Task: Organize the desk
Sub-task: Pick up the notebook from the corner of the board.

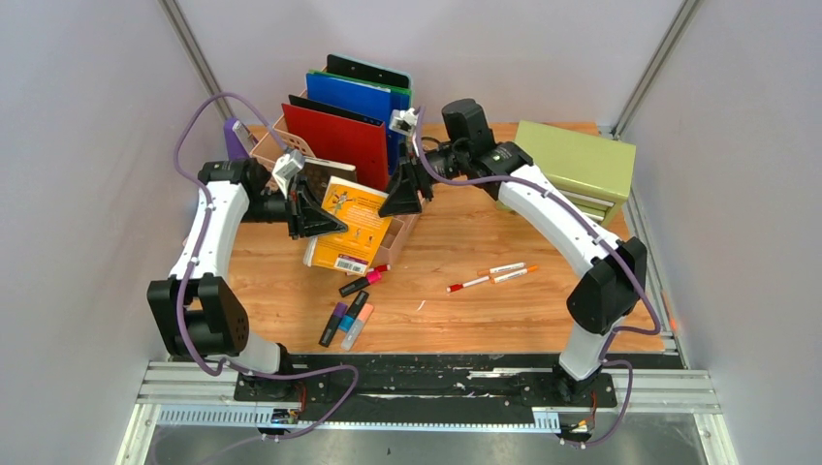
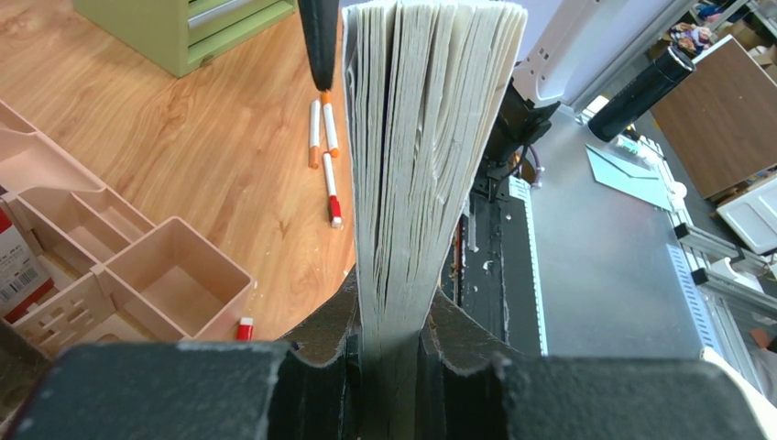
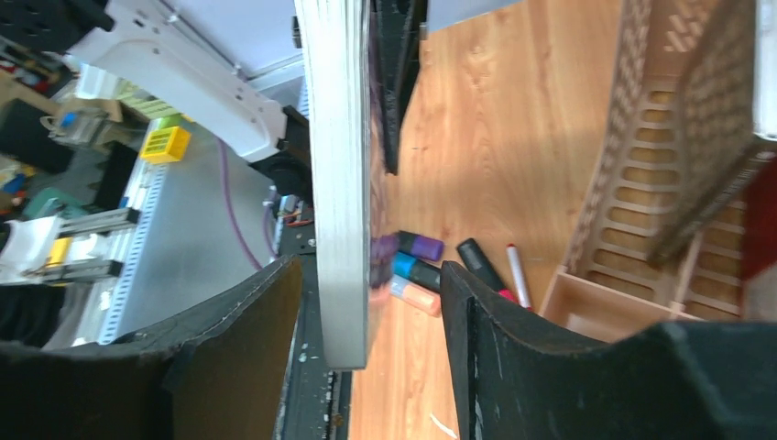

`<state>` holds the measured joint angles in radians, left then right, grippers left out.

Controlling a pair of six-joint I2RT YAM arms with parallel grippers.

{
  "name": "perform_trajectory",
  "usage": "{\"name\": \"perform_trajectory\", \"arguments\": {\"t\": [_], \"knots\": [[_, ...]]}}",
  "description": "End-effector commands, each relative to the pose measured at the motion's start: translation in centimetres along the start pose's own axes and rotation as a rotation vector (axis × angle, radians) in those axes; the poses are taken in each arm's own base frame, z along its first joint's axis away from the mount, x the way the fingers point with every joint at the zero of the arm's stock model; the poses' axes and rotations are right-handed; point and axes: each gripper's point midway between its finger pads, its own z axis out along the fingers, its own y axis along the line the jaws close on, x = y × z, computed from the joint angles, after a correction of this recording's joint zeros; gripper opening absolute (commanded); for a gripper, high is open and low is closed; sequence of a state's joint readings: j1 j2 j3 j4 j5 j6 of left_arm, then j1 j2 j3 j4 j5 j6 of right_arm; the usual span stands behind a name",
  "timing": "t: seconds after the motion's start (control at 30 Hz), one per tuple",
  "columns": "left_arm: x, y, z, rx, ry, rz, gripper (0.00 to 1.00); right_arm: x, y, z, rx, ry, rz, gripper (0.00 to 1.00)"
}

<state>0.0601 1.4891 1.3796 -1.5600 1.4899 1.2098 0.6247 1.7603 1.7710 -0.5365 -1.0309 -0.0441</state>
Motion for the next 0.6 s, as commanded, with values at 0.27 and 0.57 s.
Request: {"name": "perform_trajectory", "arguments": {"t": [0.27, 0.57], "knots": [[-1.6, -0.6, 0.3, 0.031, -0.076, -0.068, 0.00, -0.4, 1.7, 1.5, -0.177, -0.009, 0.038, 0.48], [-2.4, -0.2, -0.6, -0.008, -0.047, -0.071, 0.23, -3.4, 0.4, 1.4, -0.093, -0.053, -0.062, 0.00]]}}
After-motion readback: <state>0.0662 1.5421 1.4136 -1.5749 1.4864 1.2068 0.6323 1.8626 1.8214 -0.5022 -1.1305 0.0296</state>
